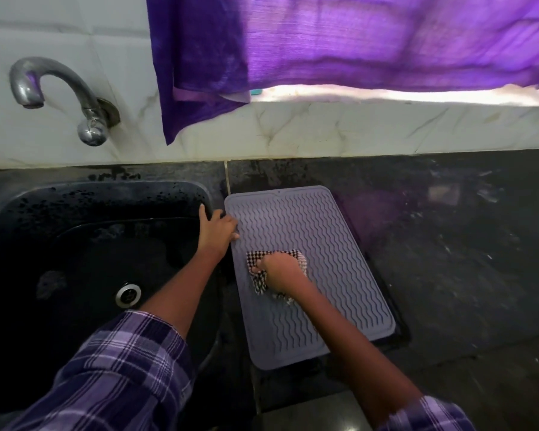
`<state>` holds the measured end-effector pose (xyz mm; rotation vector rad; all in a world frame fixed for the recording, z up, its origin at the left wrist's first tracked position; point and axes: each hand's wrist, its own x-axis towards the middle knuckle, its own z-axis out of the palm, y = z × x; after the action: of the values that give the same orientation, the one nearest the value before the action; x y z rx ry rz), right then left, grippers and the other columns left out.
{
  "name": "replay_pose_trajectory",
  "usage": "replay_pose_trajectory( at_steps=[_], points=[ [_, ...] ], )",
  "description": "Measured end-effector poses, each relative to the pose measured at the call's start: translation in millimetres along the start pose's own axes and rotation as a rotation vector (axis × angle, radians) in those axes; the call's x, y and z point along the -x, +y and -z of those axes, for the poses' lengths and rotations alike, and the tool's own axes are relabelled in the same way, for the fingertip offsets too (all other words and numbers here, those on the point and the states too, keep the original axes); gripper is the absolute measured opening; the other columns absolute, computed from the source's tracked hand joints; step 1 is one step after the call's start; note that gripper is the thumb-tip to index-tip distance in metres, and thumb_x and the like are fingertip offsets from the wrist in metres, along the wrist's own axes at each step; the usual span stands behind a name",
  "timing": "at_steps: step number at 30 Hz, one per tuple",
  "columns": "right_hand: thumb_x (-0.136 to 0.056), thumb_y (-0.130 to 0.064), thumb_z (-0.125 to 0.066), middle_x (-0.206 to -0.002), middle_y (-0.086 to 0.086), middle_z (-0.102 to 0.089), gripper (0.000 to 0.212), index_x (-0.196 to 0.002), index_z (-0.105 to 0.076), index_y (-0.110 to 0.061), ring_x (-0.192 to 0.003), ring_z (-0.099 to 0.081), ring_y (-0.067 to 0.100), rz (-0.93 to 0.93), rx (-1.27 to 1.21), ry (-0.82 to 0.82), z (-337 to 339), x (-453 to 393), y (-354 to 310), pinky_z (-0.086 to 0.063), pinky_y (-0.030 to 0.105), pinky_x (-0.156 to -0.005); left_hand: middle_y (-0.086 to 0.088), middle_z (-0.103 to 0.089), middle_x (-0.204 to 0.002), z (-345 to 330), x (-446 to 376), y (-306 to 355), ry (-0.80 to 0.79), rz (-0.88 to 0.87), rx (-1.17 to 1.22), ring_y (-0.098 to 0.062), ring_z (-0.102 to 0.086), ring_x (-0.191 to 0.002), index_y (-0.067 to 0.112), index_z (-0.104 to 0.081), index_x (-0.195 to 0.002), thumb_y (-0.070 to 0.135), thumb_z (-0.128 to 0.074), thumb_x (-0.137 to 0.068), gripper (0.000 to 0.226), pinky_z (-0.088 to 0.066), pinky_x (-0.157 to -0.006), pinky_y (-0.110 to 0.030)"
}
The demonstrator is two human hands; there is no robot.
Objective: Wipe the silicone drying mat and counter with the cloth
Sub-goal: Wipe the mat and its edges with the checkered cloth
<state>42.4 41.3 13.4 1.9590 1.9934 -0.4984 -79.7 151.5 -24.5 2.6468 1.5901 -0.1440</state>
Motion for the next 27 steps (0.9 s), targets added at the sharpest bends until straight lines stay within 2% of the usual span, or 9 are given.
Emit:
replay_pose_trajectory(
  at_steps=[2, 5, 9, 12, 14, 17, 23, 25, 27],
  points=[
    [-0.090, -0.007, -0.051, -0.114, 0.017, -0.065, 0.027, -0.113, -0.063, -0.001, -0.108, -0.062, 0.031, 0.003, -0.018, -0.049, 10, 6, 3, -0.051, 0.038, -0.091, 0.005, -0.061, -0.124, -5, 16, 8, 0.026, -0.021, 0.119, -0.019, -0.039, -0.132, 0.022, -0.061, -0.118, 0.021, -0.053, -0.094, 0.026, -0.002, -0.116, -0.061],
    [-0.091, -0.002, -0.045, -0.093, 0.018, -0.053, 0.015, -0.080, -0.055, -0.003, -0.091, -0.054, 0.024, -0.022, -0.204, -0.123, 40, 0, 17, -0.045, 0.035, -0.080, 0.001, -0.059, -0.125, -5, 40, 20, 0.023, -0.024, 0.255, -0.019, -0.035, -0.136, 0.020, -0.060, -0.120, 0.015, -0.054, -0.092, 0.029, 0.000, -0.116, -0.061],
    [-0.092, 0.002, -0.043, -0.113, 0.028, -0.059, 0.026, -0.111, -0.058, 0.011, -0.111, -0.057, 0.035, -0.106, -0.449, 0.103, 67, -13, 33, -0.046, 0.042, -0.091, 0.000, -0.053, -0.138, 0, 66, 25, -0.080, 0.007, 0.276, -0.021, -0.030, -0.139, 0.016, -0.054, -0.131, 0.023, -0.056, -0.093, 0.038, -0.006, -0.117, -0.059],
    [-0.089, -0.001, -0.048, -0.120, 0.022, -0.063, 0.040, -0.128, -0.057, -0.004, -0.112, -0.060, 0.035, -0.067, -0.292, 0.239, 58, -17, 24, -0.050, 0.040, -0.091, -0.001, -0.048, -0.142, 3, 76, 31, -0.178, -0.001, 0.186, -0.022, -0.027, -0.141, 0.015, -0.052, -0.133, 0.036, -0.057, -0.091, 0.047, -0.007, -0.117, -0.059],
    [-0.089, -0.004, -0.049, -0.128, 0.017, -0.061, 0.050, -0.137, -0.052, -0.020, -0.117, -0.059, 0.034, 0.048, -0.146, 0.140, 36, -14, 13, -0.047, 0.041, -0.098, -0.002, -0.039, -0.148, 3, 83, 39, -0.240, 0.006, 0.154, -0.026, -0.022, -0.143, 0.014, -0.041, -0.143, 0.045, -0.061, -0.087, 0.068, -0.007, -0.115, -0.063],
    [-0.092, -0.008, -0.048, -0.146, 0.011, -0.047, 0.050, -0.142, -0.044, -0.013, -0.132, -0.047, 0.031, 0.114, 0.037, 0.043, 7, -9, 4, -0.035, 0.038, -0.113, -0.003, -0.025, -0.157, 2, 87, 48, -0.308, 0.076, 0.162, -0.030, -0.012, -0.148, 0.013, -0.024, -0.151, 0.049, -0.063, -0.084, 0.086, -0.004, -0.112, -0.068],
    [-0.093, -0.008, -0.045, -0.129, 0.016, -0.061, 0.037, -0.127, -0.059, -0.006, -0.121, -0.057, 0.031, 0.077, 0.077, 0.022, 4, 16, 7, -0.045, 0.038, -0.101, -0.007, -0.038, -0.150, 8, 85, 56, -0.316, 0.157, 0.128, -0.029, -0.016, -0.147, 0.012, -0.031, -0.148, 0.045, -0.069, -0.081, 0.083, -0.002, -0.112, -0.069],
    [-0.092, -0.010, -0.046, -0.129, 0.018, -0.061, 0.037, -0.126, -0.058, -0.004, -0.120, -0.057, 0.032, 0.103, 0.087, -0.032, -3, 33, 10, -0.047, 0.038, -0.099, -0.006, -0.037, -0.151, 11, 85, 57, -0.338, 0.156, 0.117, -0.030, -0.015, -0.147, 0.016, -0.038, -0.145, 0.044, -0.070, -0.081, 0.077, -0.002, -0.112, -0.069],
    [-0.092, -0.009, -0.046, -0.129, 0.019, -0.060, 0.037, -0.125, -0.058, -0.001, -0.119, -0.057, 0.033, 0.119, 0.087, -0.102, -6, 49, 10, -0.047, 0.038, -0.098, -0.005, -0.029, -0.156, 16, 85, 54, -0.400, 0.151, 0.120, -0.031, -0.009, -0.149, 0.017, -0.030, -0.150, 0.045, -0.069, -0.081, 0.084, -0.001, -0.111, -0.071]
  ],
)
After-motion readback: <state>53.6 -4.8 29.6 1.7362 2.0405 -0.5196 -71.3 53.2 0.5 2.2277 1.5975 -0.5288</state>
